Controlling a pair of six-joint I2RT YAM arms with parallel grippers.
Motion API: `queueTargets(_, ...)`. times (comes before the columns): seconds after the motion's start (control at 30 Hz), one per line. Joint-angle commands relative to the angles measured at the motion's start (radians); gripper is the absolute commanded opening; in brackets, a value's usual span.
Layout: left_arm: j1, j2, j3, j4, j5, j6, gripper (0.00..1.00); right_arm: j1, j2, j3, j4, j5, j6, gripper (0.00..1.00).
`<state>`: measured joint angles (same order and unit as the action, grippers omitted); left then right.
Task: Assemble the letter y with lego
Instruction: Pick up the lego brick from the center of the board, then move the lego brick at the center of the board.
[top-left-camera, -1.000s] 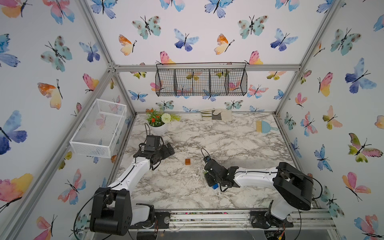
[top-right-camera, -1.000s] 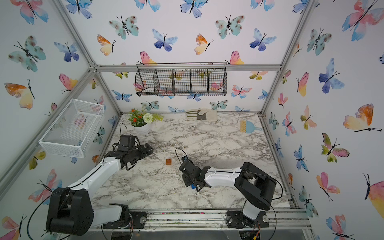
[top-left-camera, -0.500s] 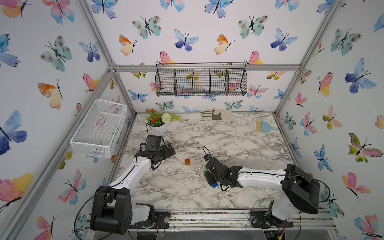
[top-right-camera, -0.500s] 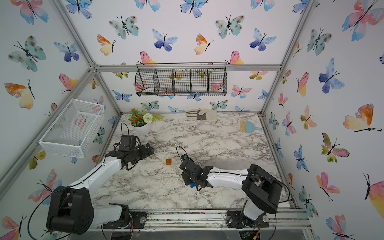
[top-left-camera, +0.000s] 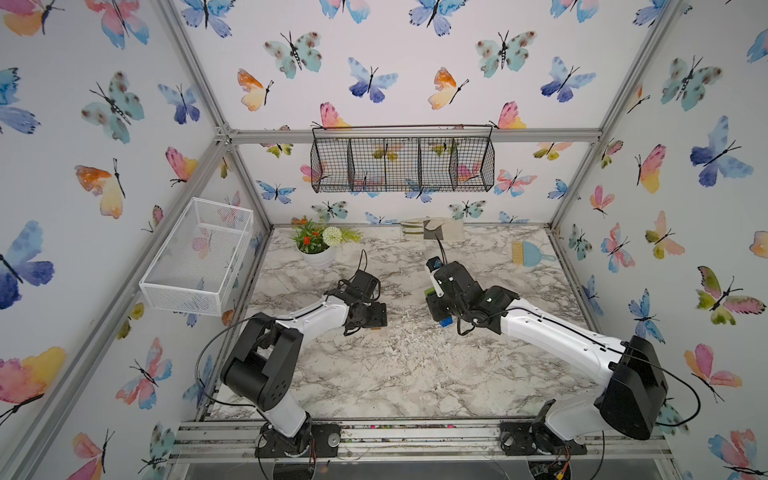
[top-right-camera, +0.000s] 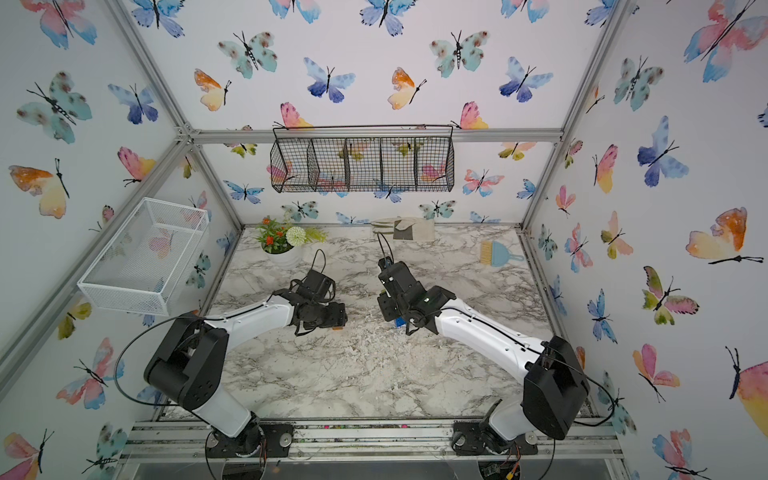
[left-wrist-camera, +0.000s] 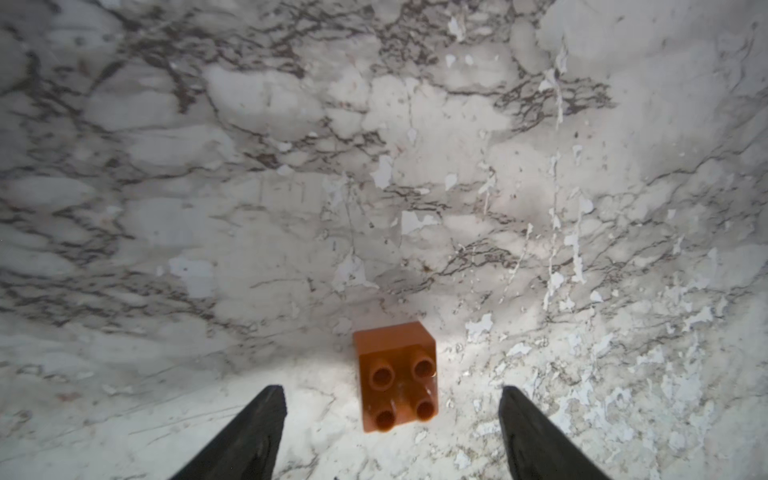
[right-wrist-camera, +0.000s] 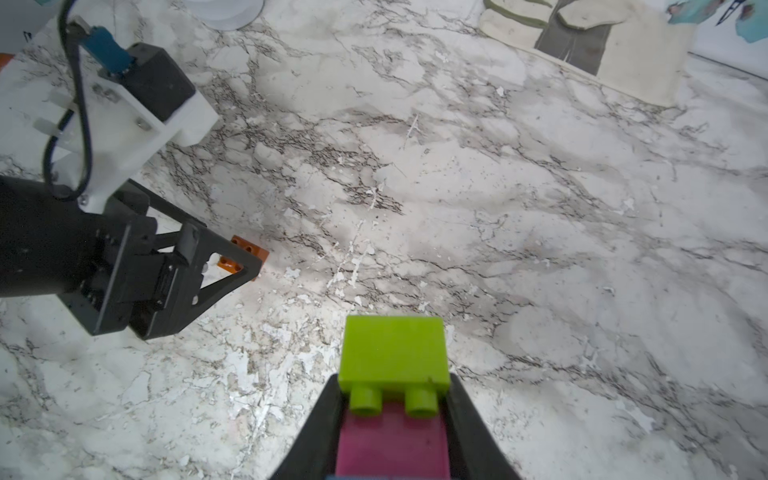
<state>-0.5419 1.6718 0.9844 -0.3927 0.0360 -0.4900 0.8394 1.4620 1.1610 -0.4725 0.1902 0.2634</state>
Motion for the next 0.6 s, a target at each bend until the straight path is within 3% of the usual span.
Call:
queueTargets(0.0, -0.04, 0.061, 0.055, -0.075, -0.11, -0.001, 0.72, 0.003, -0.033, 0.004, -0.064, -0.01, -0.025, 0.27)
queueTargets(0.1, -0.044, 0.083, 0.057, -0.068, -0.118, -0.022, 0.67, 0.003, -0.043, -0.004, -0.057, -0.026, -0.018, 0.27)
queueTargets(0.27, -0.045, 0.1, 0.046, -0.061, -0.128, -0.041, 0.45, 0.003, -0.046, -0.006, -0.053, -0.033, -0.016, 0.28)
queueTargets(0.4, -0.054, 0.097, 0.027, -0.039, -0.129, -0.062, 0.36, 0.003, -0.045, -0.002, -0.046, -0.049, -0.017, 0.28)
queueTargets(0.5, -0.074, 0.095, 0.025, -0.031, -0.129, -0.068, 0.2, 0.003, -0.046, -0.003, -0.046, -0.048, -0.019, 0.28)
queueTargets(0.57, -0.097, 0.092, 0.022, -0.031, -0.132, -0.081, 0.18, 0.003, -0.048, -0.001, -0.049, -0.044, -0.019, 0.28)
